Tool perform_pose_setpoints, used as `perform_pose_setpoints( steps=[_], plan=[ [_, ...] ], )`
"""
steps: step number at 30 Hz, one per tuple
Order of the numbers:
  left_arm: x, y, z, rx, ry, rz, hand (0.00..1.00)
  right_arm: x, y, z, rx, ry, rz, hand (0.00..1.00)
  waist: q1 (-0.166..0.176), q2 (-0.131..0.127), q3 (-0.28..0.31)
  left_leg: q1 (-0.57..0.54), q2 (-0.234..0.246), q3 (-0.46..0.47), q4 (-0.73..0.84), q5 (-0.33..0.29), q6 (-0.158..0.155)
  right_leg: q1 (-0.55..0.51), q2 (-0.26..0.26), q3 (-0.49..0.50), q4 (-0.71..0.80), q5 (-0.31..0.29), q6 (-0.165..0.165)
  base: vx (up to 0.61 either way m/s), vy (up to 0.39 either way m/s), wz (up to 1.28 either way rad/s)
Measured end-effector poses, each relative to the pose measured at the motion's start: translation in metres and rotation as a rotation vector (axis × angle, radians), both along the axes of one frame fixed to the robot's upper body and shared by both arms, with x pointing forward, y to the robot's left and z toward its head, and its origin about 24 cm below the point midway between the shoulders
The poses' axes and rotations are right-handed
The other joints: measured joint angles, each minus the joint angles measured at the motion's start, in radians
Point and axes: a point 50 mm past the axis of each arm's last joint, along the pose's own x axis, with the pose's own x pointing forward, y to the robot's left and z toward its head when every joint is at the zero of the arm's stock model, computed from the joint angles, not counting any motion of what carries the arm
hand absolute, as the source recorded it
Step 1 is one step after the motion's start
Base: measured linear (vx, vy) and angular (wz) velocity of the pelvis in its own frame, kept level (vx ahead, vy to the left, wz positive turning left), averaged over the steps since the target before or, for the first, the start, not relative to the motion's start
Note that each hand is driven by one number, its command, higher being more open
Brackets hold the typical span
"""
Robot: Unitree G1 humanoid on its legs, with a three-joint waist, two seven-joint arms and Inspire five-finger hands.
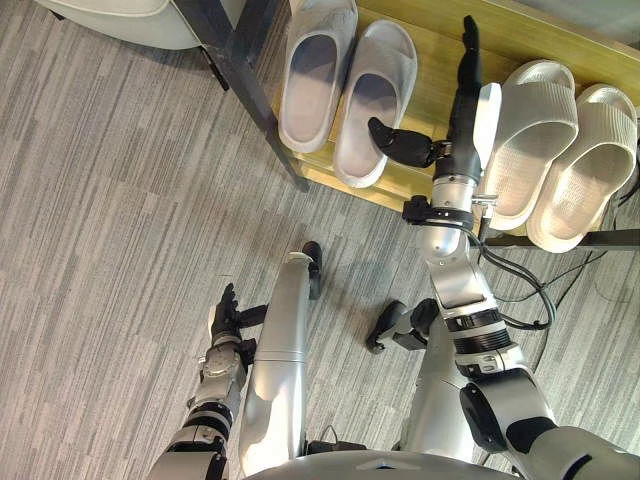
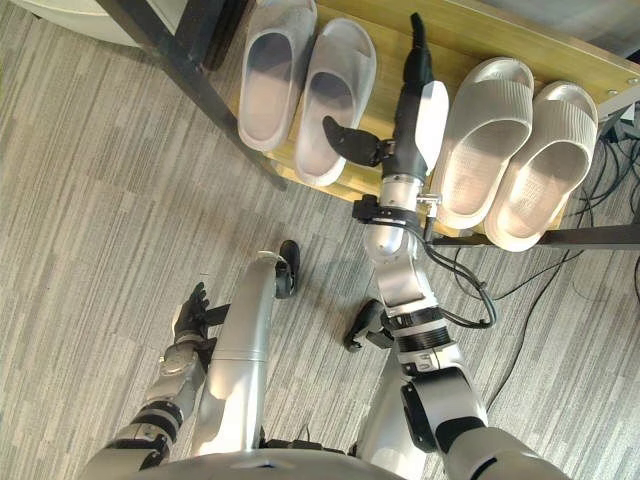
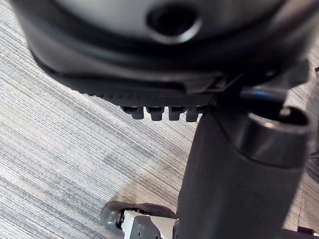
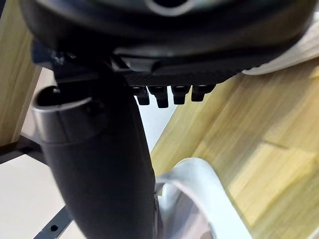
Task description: Organize the slippers on the shoe rack
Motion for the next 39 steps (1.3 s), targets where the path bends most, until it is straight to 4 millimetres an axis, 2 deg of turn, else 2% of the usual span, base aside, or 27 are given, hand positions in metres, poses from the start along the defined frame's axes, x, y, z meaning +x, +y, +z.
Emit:
perform_pose_setpoints(
  steps=[5,8,10,11,12,19,28,39],
  plan=[
    [0.000,0.000,0.000,0.002,0.001,0.003,1.00,-0.014,0.008,-0.007,0.094,-0.011,0.030,1.00,0.000,0.000,0.000,0.000,0.003,0.000,0.003,-0.008,-0.001,0.002,0.004,0.001,-0.003,-0.002,0.003,0.01,-0.006,-0.02],
    [0.000,0.001,0.000,0.013,0.005,0.001,1.00,-0.023,0.021,-0.025,0.231,0.043,0.132,1.00,-0.003,0.000,0.000,0.006,0.006,0.003,0.006,-0.014,-0.002,0.008,0.006,0.004,-0.004,-0.005,0.009,0.01,-0.009,-0.03],
    [-0.001,0.001,0.000,0.015,0.011,0.008,1.00,-0.028,0.031,-0.042,0.368,0.124,0.262,1.00,-0.005,0.000,0.001,0.013,0.006,0.004,0.008,-0.018,-0.002,0.017,0.006,0.005,-0.006,-0.006,0.011,0.00,0.000,0.00],
    [-0.001,0.001,0.000,0.015,0.011,0.009,1.00,-0.028,0.031,-0.043,0.374,0.127,0.269,1.00,-0.005,0.000,0.001,0.013,0.006,0.004,0.008,-0.018,-0.002,0.017,0.006,0.005,-0.006,-0.006,0.011,0.00,0.000,0.00],
    [-0.001,0.001,-0.001,0.011,0.012,0.014,1.00,-0.031,0.035,-0.050,0.443,0.160,0.350,1.00,-0.004,0.000,0.001,0.014,0.006,0.004,0.008,-0.019,-0.002,0.019,0.006,0.005,-0.008,-0.006,0.012,0.00,0.000,0.00],
    [-0.001,0.002,-0.001,0.008,0.015,0.018,1.00,-0.032,0.043,-0.051,0.558,0.157,0.536,1.00,-0.004,0.000,0.001,0.018,0.006,0.009,0.006,-0.020,-0.002,0.021,0.006,0.006,-0.011,-0.006,0.013,0.00,0.000,0.00],
    [-0.003,0.003,-0.003,-0.012,0.020,0.053,1.00,-0.032,0.045,-0.055,0.637,0.163,0.611,1.00,-0.005,-0.001,0.005,0.032,0.006,0.010,-0.002,-0.023,-0.003,0.036,0.007,0.003,-0.024,-0.005,0.016,0.00,0.000,0.00],
    [-0.003,0.003,-0.003,-0.018,0.019,0.059,1.00,-0.023,0.049,-0.048,0.686,0.144,0.644,1.00,-0.004,0.000,0.005,0.032,0.003,0.010,-0.005,-0.024,-0.004,0.037,0.005,0.002,-0.026,-0.006,0.017,0.00,0.000,0.00]
  ],
)
